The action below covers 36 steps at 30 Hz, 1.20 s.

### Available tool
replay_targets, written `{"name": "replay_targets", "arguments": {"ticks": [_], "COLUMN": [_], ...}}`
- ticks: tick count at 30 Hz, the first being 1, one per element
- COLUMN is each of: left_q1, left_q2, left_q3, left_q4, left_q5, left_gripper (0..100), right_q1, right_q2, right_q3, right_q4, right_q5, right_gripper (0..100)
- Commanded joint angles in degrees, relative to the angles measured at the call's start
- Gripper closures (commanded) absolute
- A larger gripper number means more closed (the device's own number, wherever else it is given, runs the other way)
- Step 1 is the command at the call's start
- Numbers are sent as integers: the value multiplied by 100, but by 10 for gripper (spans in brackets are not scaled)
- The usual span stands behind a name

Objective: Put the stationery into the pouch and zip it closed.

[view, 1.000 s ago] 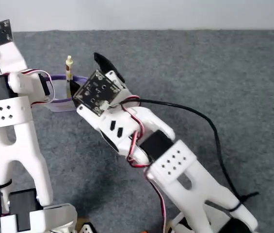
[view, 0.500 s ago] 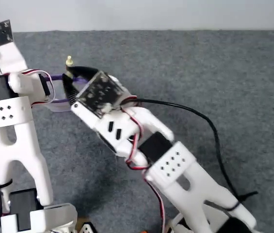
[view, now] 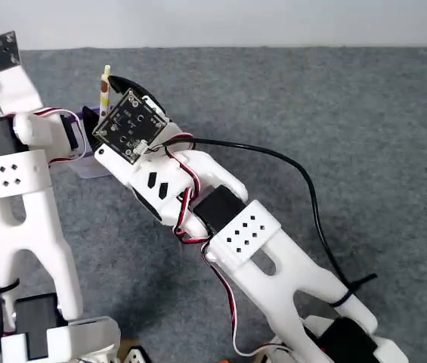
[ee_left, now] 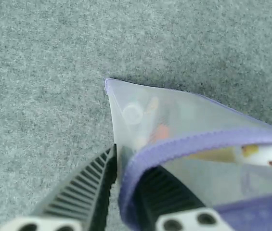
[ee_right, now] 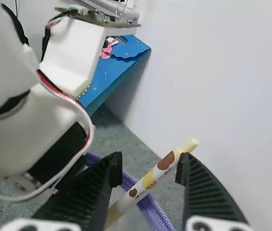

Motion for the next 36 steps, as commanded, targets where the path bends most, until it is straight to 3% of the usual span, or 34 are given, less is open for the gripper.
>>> {"name": "replay_targets", "arguments": {"ticks": [1, 11, 17, 26, 36], "left_q1": [44, 53, 53, 53, 44], "left_q2": [-26, -18, -18, -9, -26], "left_q3": [-268, -268, -259, -259, 101], "left_q4": [53, -26, -26, -26, -193], "left_q5": [26, 26, 18, 18, 18], "left_gripper": [985, 985, 985, 985, 985], "right_q1": [198, 374, 330, 233, 22], "right_q2": [-259, 277, 497, 66, -611], "right_q3": [-325, -791, -1248, -1248, -1248], "right_q4": [84, 347, 409, 435, 1332], "right_q5": [-70, -510, -519, -510, -519], "right_gripper": [805, 809, 998, 991, 991]}}
